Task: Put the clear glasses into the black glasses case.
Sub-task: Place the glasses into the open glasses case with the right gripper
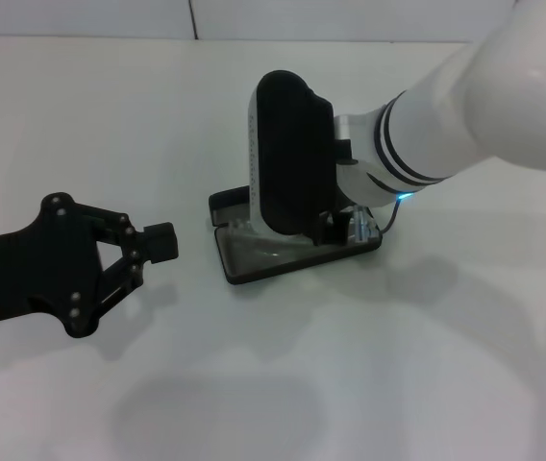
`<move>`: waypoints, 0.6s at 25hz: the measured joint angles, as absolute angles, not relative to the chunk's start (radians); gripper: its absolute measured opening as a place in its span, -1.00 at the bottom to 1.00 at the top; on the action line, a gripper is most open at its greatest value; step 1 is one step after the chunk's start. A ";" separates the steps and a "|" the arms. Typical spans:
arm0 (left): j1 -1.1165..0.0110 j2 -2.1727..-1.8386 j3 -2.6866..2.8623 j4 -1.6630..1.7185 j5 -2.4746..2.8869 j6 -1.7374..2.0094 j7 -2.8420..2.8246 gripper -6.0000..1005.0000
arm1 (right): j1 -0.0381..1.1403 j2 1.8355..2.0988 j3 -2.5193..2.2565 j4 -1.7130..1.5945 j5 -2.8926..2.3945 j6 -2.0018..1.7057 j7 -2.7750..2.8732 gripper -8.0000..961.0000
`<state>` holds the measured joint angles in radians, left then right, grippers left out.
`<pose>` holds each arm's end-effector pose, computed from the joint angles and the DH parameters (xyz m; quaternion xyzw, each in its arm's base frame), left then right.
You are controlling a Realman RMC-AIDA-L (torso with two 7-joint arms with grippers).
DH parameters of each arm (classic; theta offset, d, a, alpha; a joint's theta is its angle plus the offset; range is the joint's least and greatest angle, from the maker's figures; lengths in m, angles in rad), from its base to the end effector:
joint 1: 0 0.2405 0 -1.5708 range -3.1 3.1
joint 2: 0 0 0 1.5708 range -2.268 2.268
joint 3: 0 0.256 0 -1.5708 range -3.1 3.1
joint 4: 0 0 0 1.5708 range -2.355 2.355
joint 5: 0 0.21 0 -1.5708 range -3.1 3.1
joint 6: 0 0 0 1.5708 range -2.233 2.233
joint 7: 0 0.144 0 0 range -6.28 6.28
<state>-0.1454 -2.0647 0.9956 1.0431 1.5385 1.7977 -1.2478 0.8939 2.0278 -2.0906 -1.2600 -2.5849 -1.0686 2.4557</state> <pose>-0.2521 0.2461 0.0496 -0.9307 -0.0543 -0.3338 0.1392 0.0693 0.3565 -0.1110 -0.9497 -0.1366 -0.2163 0.1807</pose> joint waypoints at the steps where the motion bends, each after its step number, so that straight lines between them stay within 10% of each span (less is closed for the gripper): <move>1: -0.145 -2.065 0.996 1.043 1.539 1.798 -1.248 -0.89 | 0.891 2.028 -2.091 -1.263 -2.585 -1.067 2.456 -0.69; 15: -0.140 -2.070 0.978 1.042 1.532 1.799 -1.245 -0.89 | 0.840 2.028 -2.059 -1.328 -2.586 -1.067 2.453 -0.54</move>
<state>-0.1397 -2.0697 0.9777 1.0417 1.5325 1.7995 -1.2446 0.8399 2.0279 -2.0589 -1.3282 -2.5856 -1.0667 2.4526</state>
